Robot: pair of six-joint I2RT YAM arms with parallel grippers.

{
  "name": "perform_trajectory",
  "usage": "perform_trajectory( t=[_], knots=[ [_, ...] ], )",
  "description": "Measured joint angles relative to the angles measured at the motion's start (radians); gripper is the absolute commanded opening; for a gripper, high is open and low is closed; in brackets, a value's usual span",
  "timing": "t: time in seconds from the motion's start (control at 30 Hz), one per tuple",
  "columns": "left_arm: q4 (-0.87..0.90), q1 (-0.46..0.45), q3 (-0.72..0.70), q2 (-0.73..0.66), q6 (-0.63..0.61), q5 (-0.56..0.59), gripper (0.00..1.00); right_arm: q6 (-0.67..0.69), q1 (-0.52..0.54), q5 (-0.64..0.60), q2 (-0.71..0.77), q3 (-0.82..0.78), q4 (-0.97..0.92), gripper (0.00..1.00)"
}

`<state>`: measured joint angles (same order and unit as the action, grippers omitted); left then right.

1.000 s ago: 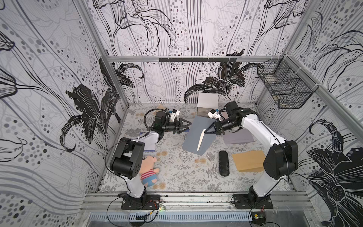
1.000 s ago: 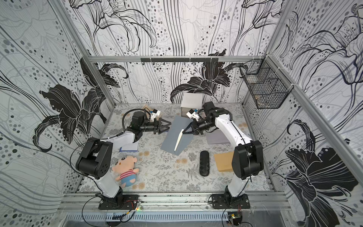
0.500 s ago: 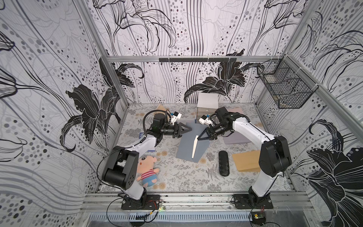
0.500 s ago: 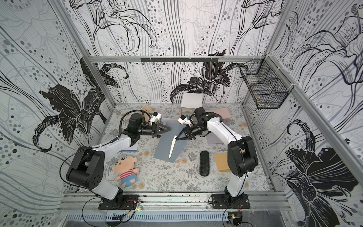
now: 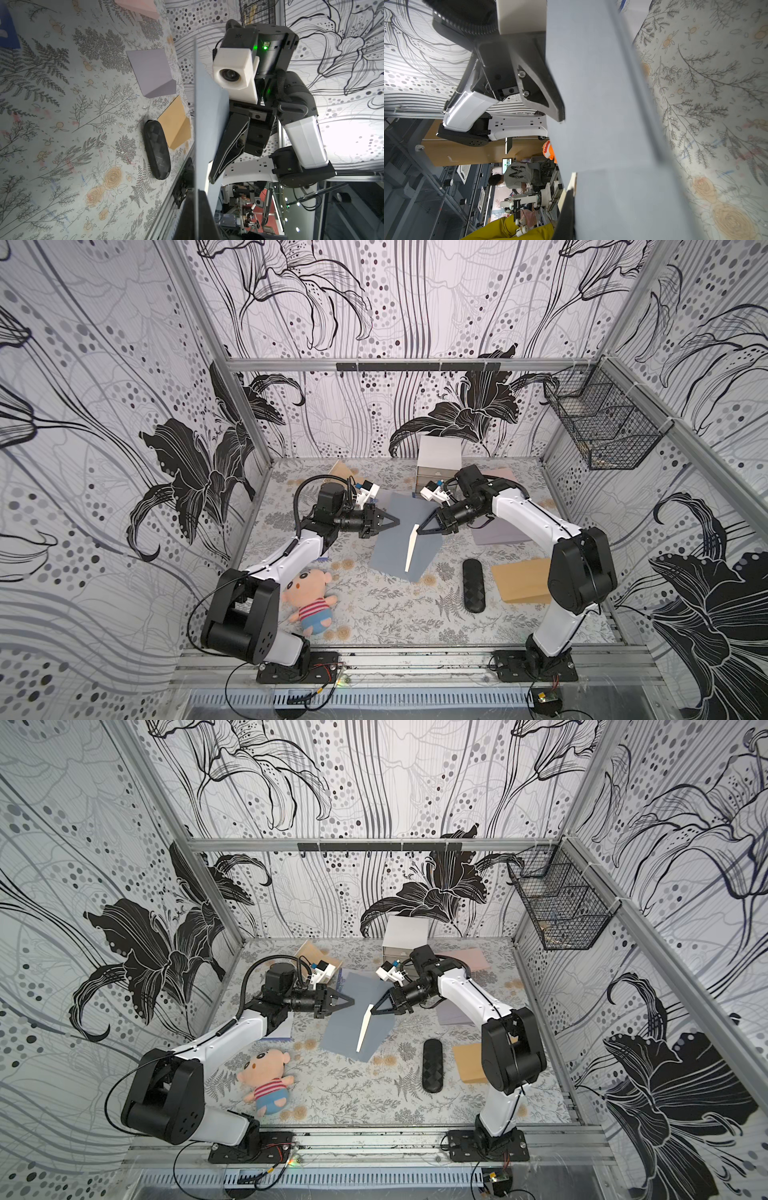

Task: Take the letter paper out of the envelope
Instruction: Pick up the envelope from the center of the board.

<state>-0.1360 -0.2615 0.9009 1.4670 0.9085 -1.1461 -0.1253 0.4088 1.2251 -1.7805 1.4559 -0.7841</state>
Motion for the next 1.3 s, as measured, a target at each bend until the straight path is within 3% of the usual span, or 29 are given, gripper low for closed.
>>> perform_trajectory(
  t=[0.07,0.17,0.3,0.53,0.67,0.87,1.13,1.3],
  knots=[
    [-0.050,0.001,0.000,0.013,0.042,0.002,0.00,-0.012,-0.004,-0.014,0.000,0.014,0.006,0.01],
    [-0.134,0.006,0.000,0.051,0.109,0.006,0.00,-0.048,-0.018,-0.047,0.000,0.021,0.048,0.22],
    [-0.305,0.018,0.001,0.133,0.262,0.044,0.00,-0.143,-0.059,-0.139,0.003,0.013,0.160,0.41],
    [-0.672,0.039,0.077,0.356,0.612,0.142,0.00,-0.441,-0.090,-0.305,0.176,-0.256,0.516,0.54],
    [-0.790,0.039,0.137,0.417,0.734,0.193,0.00,-0.581,-0.069,-0.383,0.269,-0.375,0.646,0.55],
    [-0.972,0.035,0.155,0.457,0.878,0.234,0.00,-0.650,-0.062,-0.457,0.281,-0.377,0.726,0.54],
    [-1.009,0.012,0.150,0.452,0.923,0.251,0.00,-0.699,-0.062,-0.494,0.280,-0.377,0.825,0.54],
    [-0.991,0.002,0.141,0.425,0.916,0.265,0.00,-0.728,-0.060,-0.493,0.280,-0.383,0.884,0.49]
  ],
)
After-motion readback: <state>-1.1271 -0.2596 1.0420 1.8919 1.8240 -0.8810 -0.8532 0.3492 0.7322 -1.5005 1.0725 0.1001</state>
